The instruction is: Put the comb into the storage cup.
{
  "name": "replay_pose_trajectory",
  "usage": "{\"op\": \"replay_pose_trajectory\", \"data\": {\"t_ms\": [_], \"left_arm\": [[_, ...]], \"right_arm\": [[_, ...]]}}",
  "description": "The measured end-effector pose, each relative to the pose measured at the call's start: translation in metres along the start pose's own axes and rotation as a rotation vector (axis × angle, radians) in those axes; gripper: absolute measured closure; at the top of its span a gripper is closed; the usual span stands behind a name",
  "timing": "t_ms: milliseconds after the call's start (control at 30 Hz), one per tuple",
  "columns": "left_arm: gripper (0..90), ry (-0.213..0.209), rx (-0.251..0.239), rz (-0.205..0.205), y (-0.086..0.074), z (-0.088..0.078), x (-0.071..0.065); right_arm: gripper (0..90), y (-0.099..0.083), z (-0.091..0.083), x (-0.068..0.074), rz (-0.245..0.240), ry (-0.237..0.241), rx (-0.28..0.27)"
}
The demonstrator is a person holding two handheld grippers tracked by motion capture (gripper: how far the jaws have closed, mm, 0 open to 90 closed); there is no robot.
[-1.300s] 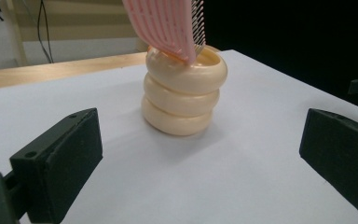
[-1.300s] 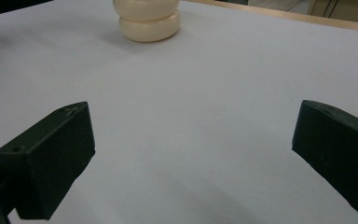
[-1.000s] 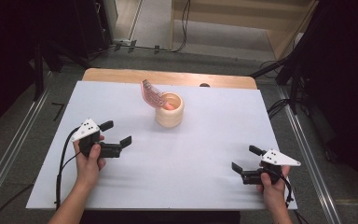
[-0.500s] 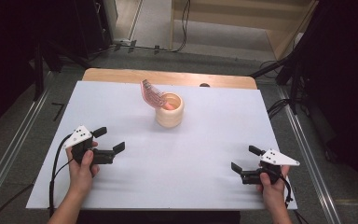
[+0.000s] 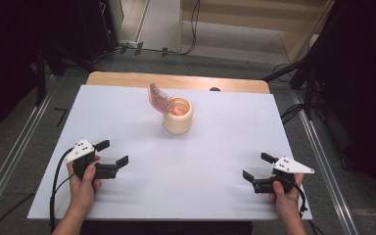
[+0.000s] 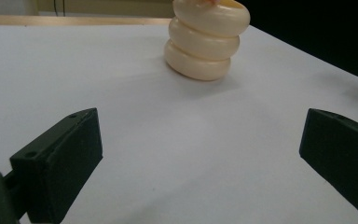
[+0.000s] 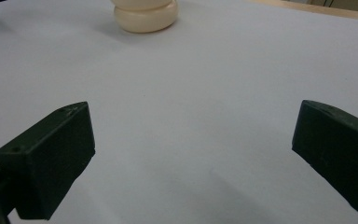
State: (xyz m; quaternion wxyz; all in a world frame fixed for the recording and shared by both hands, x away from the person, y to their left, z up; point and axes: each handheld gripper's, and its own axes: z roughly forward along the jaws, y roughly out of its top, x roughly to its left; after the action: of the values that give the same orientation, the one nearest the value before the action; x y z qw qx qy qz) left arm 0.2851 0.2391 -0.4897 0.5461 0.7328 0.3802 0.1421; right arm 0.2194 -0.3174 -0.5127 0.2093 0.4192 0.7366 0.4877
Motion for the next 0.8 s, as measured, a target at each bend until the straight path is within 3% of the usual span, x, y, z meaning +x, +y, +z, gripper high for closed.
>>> {"op": "replay_pose_trajectory", "data": {"t_ms": [300,600,800], "left_arm": [[0.0,0.007,0.017,0.019,-0.006,-0.006,-0.002],[0.0,0.021,-0.003,0.020,-0.010,-0.019,0.002],[0.0,0.017,-0.006,0.045,-0.012,-0.018,0.000]], "right_arm": [[0.0,0.000,0.001,0.000,-0.006,-0.001,0.005],[0.0,-0.001,0.002,0.000,-0.005,0.002,0.005],[0.0,0.000,0.002,0.000,-0.007,0.001,0.010]]}}
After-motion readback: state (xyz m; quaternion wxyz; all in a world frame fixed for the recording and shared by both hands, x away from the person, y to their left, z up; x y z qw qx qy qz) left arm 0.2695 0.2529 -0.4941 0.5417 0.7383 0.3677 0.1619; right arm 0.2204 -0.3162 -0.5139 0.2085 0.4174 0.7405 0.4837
